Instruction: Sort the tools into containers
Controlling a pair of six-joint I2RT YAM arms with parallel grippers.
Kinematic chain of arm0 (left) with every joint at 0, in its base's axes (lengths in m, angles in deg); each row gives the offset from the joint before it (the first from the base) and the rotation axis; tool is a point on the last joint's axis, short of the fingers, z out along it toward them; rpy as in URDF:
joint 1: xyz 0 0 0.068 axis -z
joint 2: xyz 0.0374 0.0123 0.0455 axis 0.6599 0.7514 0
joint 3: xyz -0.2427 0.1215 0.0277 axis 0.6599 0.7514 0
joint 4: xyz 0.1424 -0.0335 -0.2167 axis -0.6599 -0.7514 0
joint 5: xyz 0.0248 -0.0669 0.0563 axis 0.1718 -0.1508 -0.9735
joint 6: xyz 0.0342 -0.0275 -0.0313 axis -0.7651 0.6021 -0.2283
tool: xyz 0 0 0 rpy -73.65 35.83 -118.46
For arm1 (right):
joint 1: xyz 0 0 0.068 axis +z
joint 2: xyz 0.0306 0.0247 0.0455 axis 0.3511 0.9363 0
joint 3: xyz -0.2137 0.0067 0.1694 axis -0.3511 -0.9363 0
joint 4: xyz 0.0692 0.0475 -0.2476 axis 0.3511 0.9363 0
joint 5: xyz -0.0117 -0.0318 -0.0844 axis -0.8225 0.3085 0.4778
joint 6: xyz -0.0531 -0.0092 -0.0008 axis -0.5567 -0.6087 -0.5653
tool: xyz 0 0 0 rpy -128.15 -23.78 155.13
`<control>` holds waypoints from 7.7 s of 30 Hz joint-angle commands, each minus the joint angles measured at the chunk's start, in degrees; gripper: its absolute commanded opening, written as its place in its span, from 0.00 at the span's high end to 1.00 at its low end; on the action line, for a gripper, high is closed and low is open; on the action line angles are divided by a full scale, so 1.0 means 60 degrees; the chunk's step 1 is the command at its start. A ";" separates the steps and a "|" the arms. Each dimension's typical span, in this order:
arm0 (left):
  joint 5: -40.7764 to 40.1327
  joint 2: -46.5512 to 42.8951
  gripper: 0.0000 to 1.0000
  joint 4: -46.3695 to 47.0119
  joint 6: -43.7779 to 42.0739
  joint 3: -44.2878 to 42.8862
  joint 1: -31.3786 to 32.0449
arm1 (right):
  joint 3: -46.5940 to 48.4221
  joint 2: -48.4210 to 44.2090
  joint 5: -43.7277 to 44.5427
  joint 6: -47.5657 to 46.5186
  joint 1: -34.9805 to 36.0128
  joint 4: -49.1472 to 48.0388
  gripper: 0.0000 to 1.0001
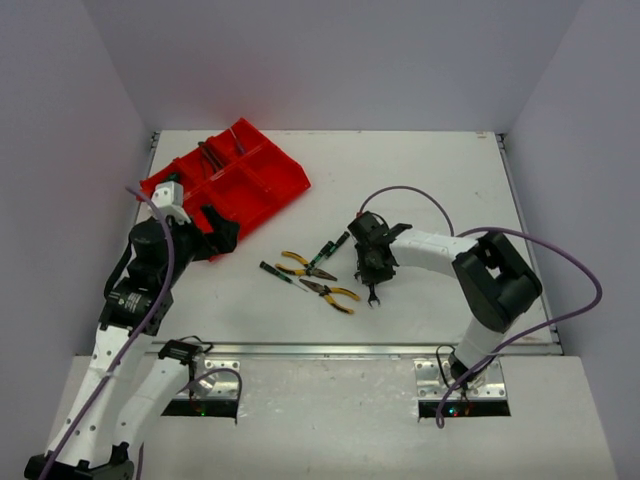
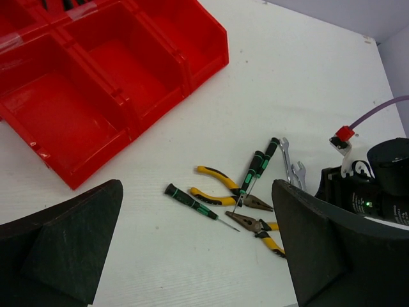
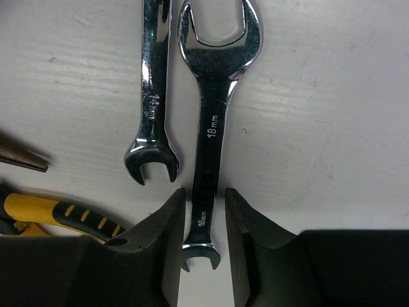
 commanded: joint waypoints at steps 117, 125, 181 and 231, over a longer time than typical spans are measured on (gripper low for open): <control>-0.1642 0.8071 1.00 0.6276 0.4052 -0.2226 0.5123 | -0.1304 -0.7020 -0.2422 -0.0994 -0.0314 -0.1501 0.01; -0.3918 0.9516 1.00 0.4272 0.2677 -0.4918 0.2337 | -0.1817 -0.8472 -0.1021 -0.1016 -0.0305 -0.0270 0.01; 0.0050 -0.0337 0.00 0.0157 0.0637 -0.0454 0.0681 | 0.3502 0.2178 0.1168 0.0697 -0.0339 0.0941 0.39; 0.1455 0.6803 0.14 1.0254 0.5441 0.0330 0.4975 | -0.0449 -0.5920 -0.2800 -0.1436 0.0277 -0.2216 1.00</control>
